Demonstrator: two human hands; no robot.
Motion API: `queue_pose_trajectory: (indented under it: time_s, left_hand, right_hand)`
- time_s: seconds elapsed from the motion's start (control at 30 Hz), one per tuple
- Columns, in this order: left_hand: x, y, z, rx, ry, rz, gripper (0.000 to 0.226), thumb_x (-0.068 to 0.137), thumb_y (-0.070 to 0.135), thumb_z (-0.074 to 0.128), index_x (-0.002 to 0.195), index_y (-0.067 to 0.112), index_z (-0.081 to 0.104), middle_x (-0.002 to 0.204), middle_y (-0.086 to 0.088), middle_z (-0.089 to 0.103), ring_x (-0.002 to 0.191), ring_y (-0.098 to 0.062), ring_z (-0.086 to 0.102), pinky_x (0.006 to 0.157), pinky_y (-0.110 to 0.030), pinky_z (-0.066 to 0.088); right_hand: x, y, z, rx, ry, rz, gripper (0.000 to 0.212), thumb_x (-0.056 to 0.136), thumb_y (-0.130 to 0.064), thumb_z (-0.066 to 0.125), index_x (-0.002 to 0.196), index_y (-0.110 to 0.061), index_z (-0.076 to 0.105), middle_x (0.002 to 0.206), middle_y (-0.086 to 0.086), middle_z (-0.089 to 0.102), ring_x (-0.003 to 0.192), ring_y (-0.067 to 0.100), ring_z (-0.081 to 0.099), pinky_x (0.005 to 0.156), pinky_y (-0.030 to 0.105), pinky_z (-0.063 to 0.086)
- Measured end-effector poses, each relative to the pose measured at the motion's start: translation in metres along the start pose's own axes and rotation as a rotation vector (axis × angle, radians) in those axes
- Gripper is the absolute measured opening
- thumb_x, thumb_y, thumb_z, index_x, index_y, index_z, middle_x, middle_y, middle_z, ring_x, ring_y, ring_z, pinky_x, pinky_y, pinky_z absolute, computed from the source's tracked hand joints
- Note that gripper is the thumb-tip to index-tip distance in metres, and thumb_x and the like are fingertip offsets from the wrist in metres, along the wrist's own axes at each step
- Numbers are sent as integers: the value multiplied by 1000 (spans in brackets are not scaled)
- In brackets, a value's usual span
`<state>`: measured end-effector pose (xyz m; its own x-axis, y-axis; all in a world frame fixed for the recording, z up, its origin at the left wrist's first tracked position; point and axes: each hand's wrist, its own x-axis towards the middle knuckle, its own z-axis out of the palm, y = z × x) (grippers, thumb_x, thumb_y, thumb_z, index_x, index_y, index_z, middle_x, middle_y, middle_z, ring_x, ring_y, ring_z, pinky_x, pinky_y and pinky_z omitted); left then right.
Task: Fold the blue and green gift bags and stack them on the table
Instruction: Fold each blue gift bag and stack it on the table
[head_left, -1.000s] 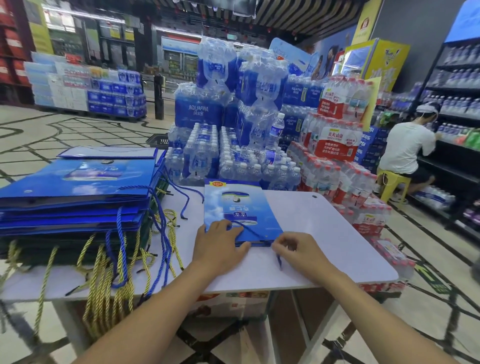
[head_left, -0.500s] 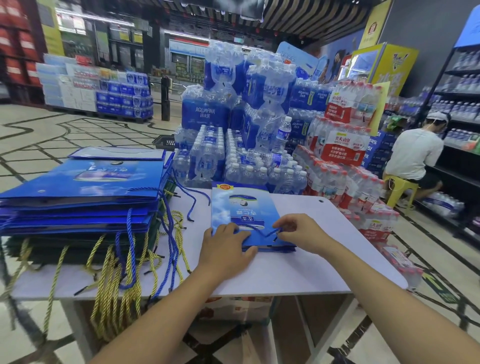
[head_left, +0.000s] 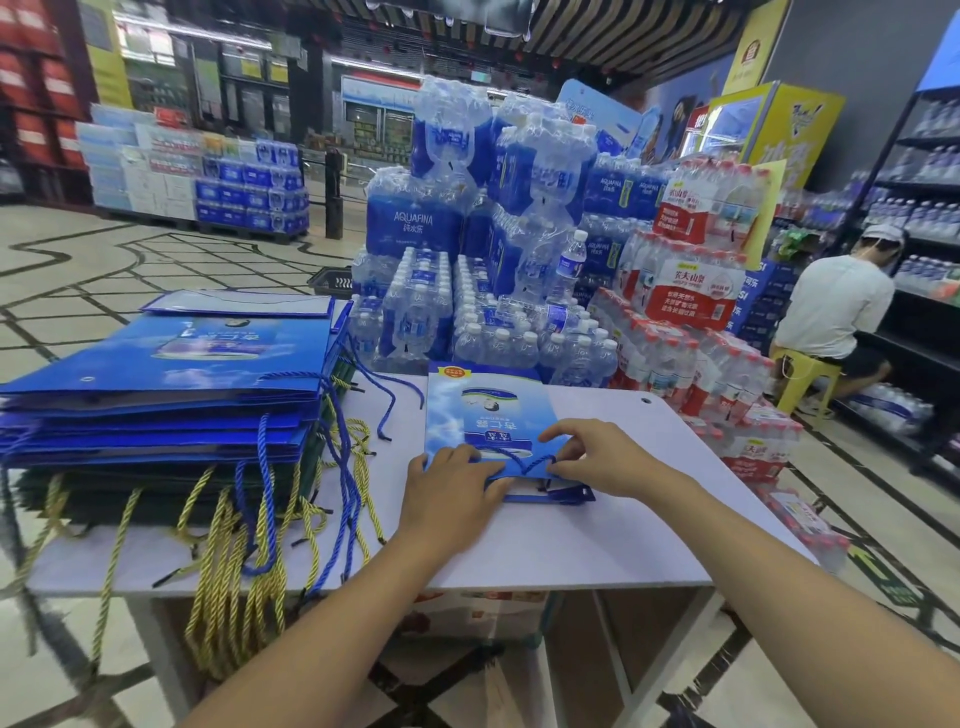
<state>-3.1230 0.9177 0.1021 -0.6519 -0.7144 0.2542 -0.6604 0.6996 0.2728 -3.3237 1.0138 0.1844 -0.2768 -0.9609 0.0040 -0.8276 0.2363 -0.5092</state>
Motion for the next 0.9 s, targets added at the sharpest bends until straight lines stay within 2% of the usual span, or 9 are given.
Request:
queue_pose_trajectory:
  time_s: [0.1, 0.2, 0.27, 0.3, 0.33, 0.47, 0.57, 0.7, 0.9]
  left_hand:
    - [0, 2, -3, -29, 27, -40, 44, 105, 61, 28, 133, 51, 61, 131, 15, 56, 128, -13, 47, 108, -44, 32]
    - [2, 3, -6, -43, 47, -66, 46, 105, 62, 28, 127, 48, 66, 125, 14, 60, 122, -14, 50, 102, -42, 35]
    - [2, 2, -6, -59, 50, -74, 47, 105, 62, 29, 125, 47, 68, 125, 14, 61, 121, -15, 51, 101, -42, 36]
    - [2, 2, -6, -66, 50, -77, 47, 105, 62, 29, 124, 47, 69, 124, 14, 61, 121, -15, 51, 101, -42, 36]
    - [3, 2, -6, -69, 52, -79, 48, 105, 63, 29, 124, 46, 69, 124, 14, 62, 121, -15, 51, 101, -42, 36]
    - [4, 3, -6, -63, 60, -82, 49, 105, 63, 29, 124, 46, 70, 123, 13, 62, 120, -15, 52, 99, -41, 37]
    - [3, 3, -6, -62, 55, -76, 48, 104, 64, 30, 128, 46, 67, 125, 13, 62, 121, -14, 52, 99, -41, 38]
    - [2, 3, -6, -51, 50, -66, 49, 105, 63, 29, 130, 46, 67, 126, 12, 62, 122, -14, 51, 100, -41, 38]
    - [2, 2, -6, -83, 54, -77, 47, 105, 63, 30, 126, 45, 69, 124, 13, 61, 122, -15, 50, 101, -41, 36]
  right_hand:
    - [-3, 3, -1, -6, 12, -7, 33, 97, -26, 68, 128, -37, 63, 98, -17, 76, 97, 2, 67, 75, 8, 44]
    - [-10, 5, -1, -13, 240, -114, 33, 94, -26, 71, 125, -34, 65, 111, -16, 70, 99, 1, 61, 82, 15, 44]
    - [-19, 3, 2, -7, 475, -181, 16, 90, -25, 74, 104, -34, 70, 91, -16, 67, 80, 4, 59, 72, 22, 47]
    - [-24, 1, 3, -20, 542, -163, 6, 90, -28, 73, 91, -33, 71, 76, -15, 64, 70, 6, 58, 65, 26, 48]
    - [-29, -3, 6, -45, 560, -120, 8, 90, -32, 72, 81, -32, 72, 64, -15, 62, 62, 7, 57, 61, 30, 49]
    - [-43, -16, 25, -163, 352, 115, 23, 93, -46, 64, 78, -33, 75, 60, -14, 65, 51, 7, 60, 59, 33, 56]
    - [-42, -23, 40, 62, 293, 213, 22, 97, -43, 64, 85, -28, 74, 59, -6, 69, 44, 10, 62, 58, 28, 54]
    - [-32, -29, 52, 423, 344, 308, 24, 100, -30, 64, 86, -15, 77, 60, 2, 71, 46, 12, 61, 59, 28, 54]
    - [-29, -32, 46, 530, 282, 457, 20, 85, -17, 69, 70, -7, 74, 55, 3, 64, 40, 12, 49, 43, 22, 34]
